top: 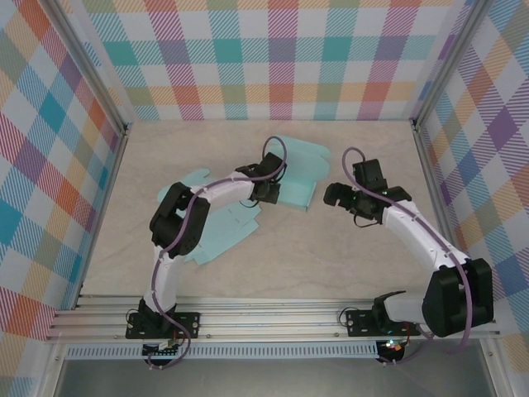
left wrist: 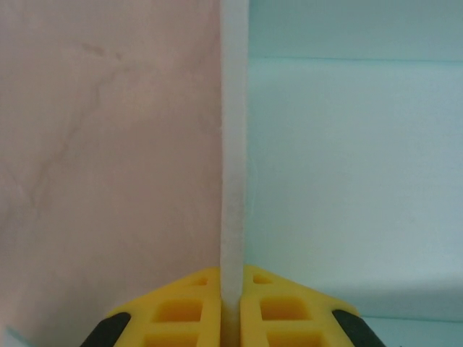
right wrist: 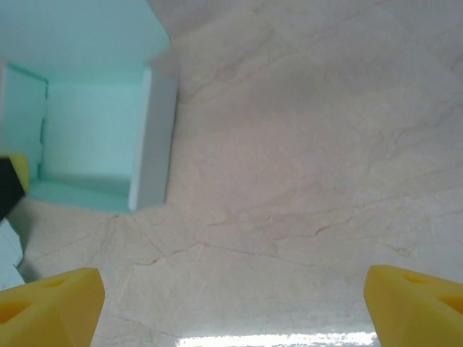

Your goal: Fold the paper box

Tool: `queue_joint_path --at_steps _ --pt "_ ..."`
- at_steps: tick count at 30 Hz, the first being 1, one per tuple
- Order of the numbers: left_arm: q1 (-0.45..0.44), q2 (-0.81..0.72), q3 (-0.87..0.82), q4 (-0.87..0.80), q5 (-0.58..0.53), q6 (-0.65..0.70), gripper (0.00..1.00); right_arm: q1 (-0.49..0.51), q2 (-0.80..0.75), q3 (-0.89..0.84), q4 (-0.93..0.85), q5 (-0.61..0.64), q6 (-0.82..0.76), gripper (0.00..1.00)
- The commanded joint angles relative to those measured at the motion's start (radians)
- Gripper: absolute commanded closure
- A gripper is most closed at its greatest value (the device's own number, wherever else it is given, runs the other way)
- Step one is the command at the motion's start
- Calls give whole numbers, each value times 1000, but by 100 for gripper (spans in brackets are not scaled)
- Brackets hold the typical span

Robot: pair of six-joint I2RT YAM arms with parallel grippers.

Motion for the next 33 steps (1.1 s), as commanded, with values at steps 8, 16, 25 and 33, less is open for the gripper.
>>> queue_joint_path --at_steps 8,16,25,33 --pt "-133 -78 -72 3 -79 -229 84 -98 101 121 28 -167 -218 6" --pt "-135 -132 -112 50 14 -240 51 -109 183 154 26 -153 -282 6" --pt "-111 -330 -158 73 -47 -122 22 -110 158 129 32 -193 -312 5" --pt "34 -370 -216 297 145 83 18 -109 138 114 54 -190 -331 8"
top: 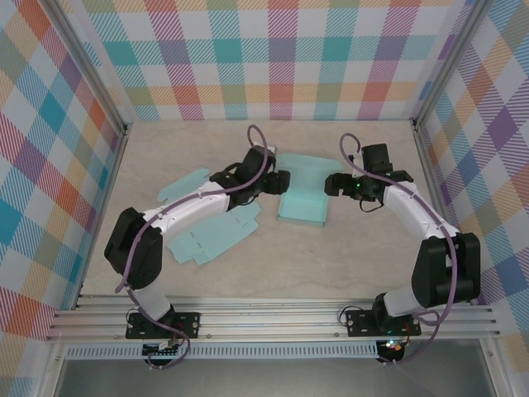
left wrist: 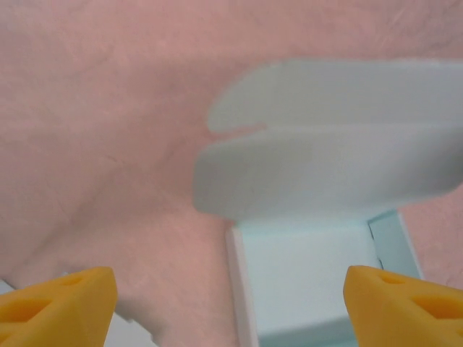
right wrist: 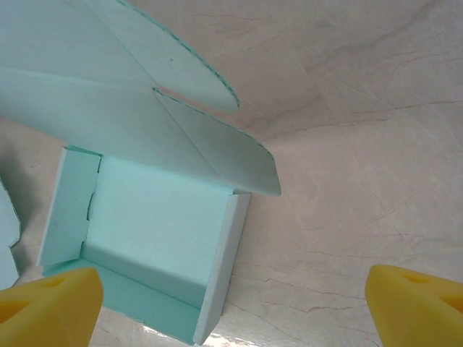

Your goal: Fold the paper box

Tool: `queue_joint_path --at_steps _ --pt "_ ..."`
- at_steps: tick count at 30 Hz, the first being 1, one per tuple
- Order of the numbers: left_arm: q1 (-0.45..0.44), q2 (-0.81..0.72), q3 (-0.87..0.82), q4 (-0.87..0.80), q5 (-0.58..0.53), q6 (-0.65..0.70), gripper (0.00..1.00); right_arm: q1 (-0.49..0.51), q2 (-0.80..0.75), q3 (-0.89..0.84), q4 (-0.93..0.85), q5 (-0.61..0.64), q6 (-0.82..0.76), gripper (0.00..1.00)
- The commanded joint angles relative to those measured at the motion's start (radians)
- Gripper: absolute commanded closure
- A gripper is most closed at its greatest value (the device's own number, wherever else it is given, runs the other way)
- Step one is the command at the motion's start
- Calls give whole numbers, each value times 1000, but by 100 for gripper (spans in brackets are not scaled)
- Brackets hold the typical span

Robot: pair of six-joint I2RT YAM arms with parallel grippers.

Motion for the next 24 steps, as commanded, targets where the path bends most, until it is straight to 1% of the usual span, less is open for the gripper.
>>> queue_joint_path --at_steps 1,3,5,7,8,11,14,19,22,24 --pt "57 32 -18 110 146 141 18 -7 -28 -5 24 -17 -33 9" --pt "75 72 8 121 229 198 18 -7 -19 -3 37 -8 -41 12" --pt "81 109 38 120 254 243 18 -7 -4 2 50 -5 -48 15" --pt "93 149 72 110 268 261 19 -7 14 10 55 -21 -48 21" --pt "104 172 89 107 294 270 20 -7 23 12 61 -28 -47 24" --pt "122 227 135 98 340 303 21 -7 35 10 89 -36 -45 27" --pt "125 272 178 78 342 338 21 -7 47 8 110 -36 -48 29" --pt "133 321 229 64 334 358 23 -6 91 26 142 -42 -51 31" --pt "138 333 252 50 333 367 25 -4 122 47 147 -26 -58 32" --pt "141 336 258 45 343 371 29 -5 142 58 154 -22 -65 33"
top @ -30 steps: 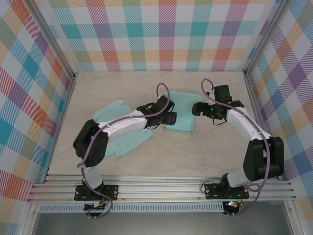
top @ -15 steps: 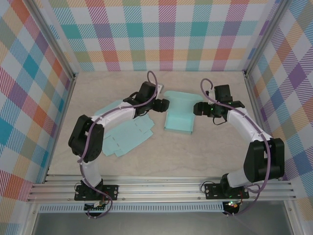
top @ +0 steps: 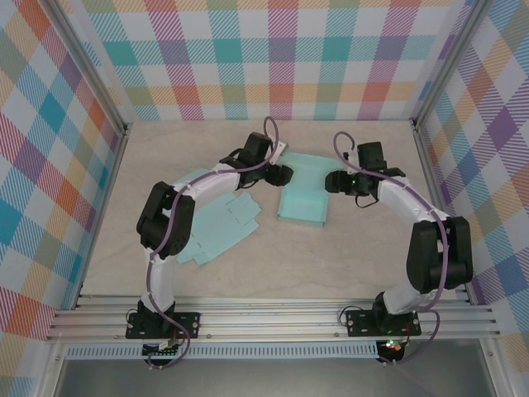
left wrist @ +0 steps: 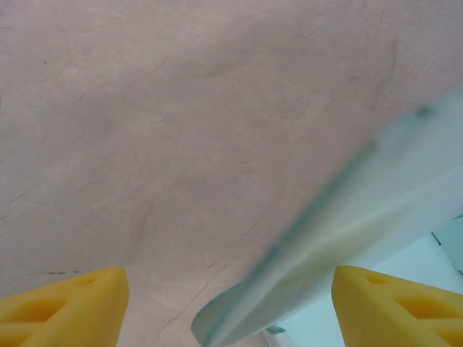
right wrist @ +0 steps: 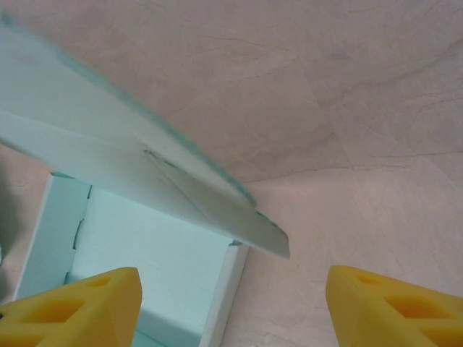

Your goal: Fold the paper box

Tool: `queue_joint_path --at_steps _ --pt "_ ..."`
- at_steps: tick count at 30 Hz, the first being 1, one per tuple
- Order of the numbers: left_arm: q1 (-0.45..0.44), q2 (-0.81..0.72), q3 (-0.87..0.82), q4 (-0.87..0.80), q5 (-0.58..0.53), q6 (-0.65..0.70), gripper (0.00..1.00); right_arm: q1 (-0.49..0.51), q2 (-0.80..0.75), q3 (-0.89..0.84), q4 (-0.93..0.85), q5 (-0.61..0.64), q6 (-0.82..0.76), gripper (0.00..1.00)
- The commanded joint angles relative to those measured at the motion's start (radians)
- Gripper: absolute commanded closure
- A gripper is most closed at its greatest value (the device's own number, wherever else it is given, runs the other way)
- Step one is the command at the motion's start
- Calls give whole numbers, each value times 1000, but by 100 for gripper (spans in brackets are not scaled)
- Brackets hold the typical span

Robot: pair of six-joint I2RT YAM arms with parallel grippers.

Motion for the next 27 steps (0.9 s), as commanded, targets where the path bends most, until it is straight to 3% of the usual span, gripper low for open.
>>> queue_joint_path --at_steps 1,8,14,17,24,27 --pt "15 12 43 -28 31 34 32 -6 30 42 38 -6 -29 34" --pt "15 32 59 -60 54 48 46 -2 68 62 72 -35 -31 44" --pt "12 39 72 -67 92 29 72 33 57 59 86 -14 -32 68" --pt "5 31 72 -56 97 7 82 60 50 57 85 37 -21 82" --pt "-31 6 79 9 -2 -85 97 152 75 103 87 243 -14 99" --pt "-42 7 95 26 -70 -128 100 170 84 132 108 310 -12 100"
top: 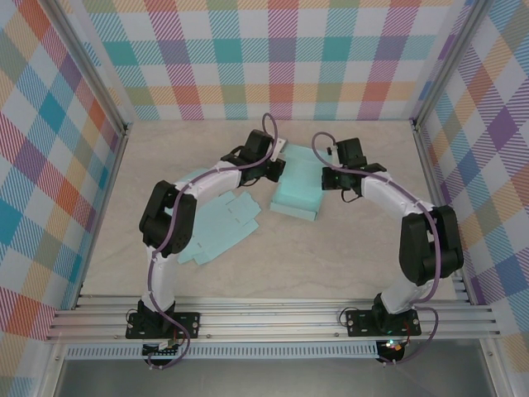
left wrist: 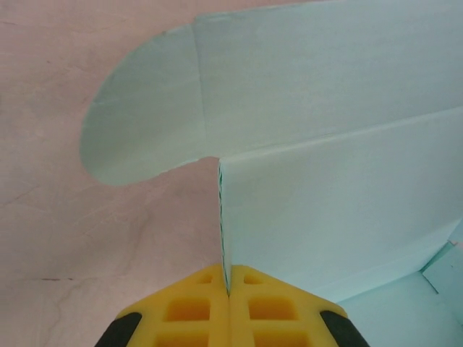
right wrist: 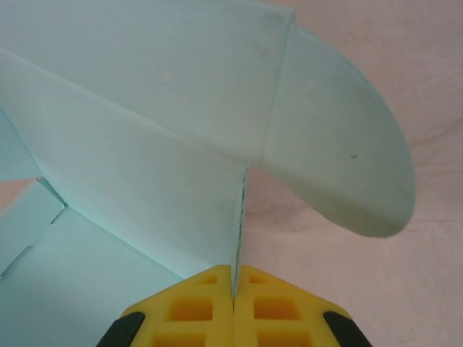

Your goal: Fold the paper box

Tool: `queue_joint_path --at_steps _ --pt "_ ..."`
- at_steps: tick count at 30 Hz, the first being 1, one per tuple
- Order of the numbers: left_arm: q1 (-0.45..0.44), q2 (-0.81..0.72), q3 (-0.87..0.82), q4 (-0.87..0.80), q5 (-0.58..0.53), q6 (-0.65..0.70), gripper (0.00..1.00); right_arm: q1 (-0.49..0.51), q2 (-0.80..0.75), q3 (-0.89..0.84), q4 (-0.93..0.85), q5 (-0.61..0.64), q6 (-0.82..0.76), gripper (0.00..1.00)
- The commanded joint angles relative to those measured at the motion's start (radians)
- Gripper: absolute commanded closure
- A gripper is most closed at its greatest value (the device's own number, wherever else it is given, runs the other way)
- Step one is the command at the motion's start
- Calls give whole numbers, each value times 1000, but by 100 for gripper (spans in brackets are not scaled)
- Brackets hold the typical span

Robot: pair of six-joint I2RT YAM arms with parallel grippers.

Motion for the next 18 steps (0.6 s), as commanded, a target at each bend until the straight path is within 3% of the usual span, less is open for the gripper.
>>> queue_joint_path --at_steps 1,12,18 --pt "-30 -20 44 55 -66 -72 100 24 13 56 64 106 -7 100" --pt "-31 81 179 136 -196 -257 100 32 125 189 225 226 -68 100" --pt "-40 93 128 220 -230 -323 100 66 163 145 315 269 -58 100"
